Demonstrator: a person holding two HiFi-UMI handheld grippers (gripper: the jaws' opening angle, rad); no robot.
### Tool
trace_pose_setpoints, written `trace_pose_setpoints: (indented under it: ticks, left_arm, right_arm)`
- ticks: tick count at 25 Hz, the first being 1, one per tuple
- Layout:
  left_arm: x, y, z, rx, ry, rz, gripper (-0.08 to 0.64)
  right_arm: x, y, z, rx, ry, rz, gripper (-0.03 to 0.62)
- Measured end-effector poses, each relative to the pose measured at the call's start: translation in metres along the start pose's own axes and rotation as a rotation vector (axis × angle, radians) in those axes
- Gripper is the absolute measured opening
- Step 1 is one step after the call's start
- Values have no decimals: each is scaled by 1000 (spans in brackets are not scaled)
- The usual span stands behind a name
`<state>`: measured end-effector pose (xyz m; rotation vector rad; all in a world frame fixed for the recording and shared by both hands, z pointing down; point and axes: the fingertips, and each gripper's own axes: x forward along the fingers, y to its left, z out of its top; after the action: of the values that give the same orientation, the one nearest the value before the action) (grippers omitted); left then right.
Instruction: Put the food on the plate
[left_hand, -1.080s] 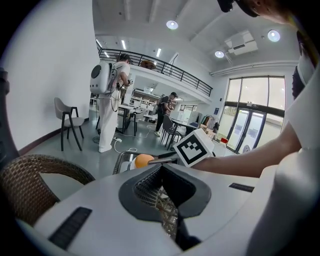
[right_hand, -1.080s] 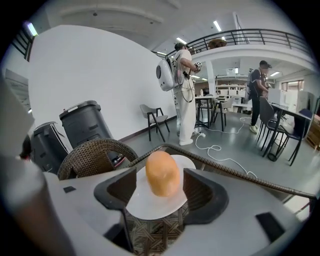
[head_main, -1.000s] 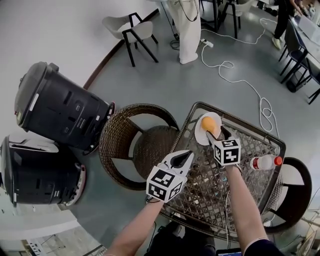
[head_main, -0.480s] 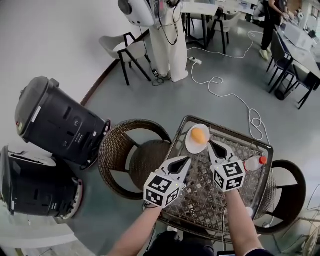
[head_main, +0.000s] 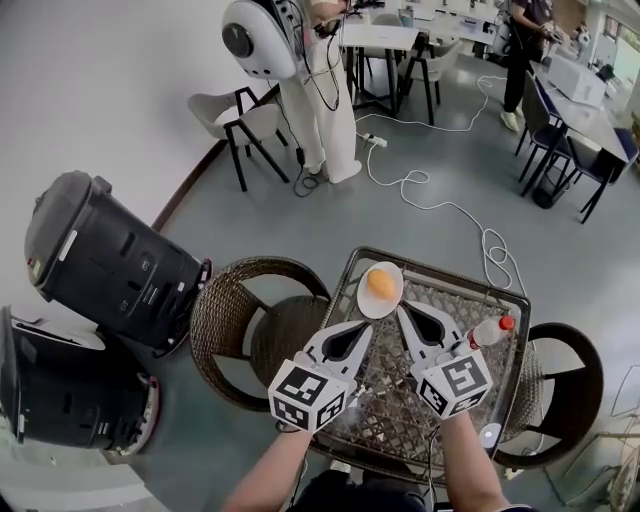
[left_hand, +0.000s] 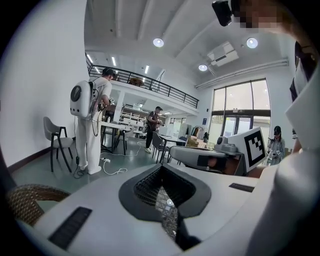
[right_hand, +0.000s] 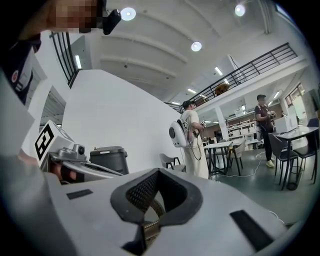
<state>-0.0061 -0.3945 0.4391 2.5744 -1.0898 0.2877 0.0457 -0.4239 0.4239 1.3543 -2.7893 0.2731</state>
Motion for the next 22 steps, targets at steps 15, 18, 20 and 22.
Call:
trace_pose_setpoints:
  ticks: [15,18,20,22]
  left_arm:
    - [-7,-2,10,6,-16,0,8]
    - [-8,-1,9,6,-15,0,8]
    - [-9,-1,9,5,-15,0,8]
    - [-10,-1,9,3,-17,0,8]
  right_arm:
    - [-9,7,14,45,-36,12,5]
    - [-8,9,17,40,-39,16,5]
    - [-8,10,18,38,-40,17,5]
    - [-8,11,20,38,-42,17,5]
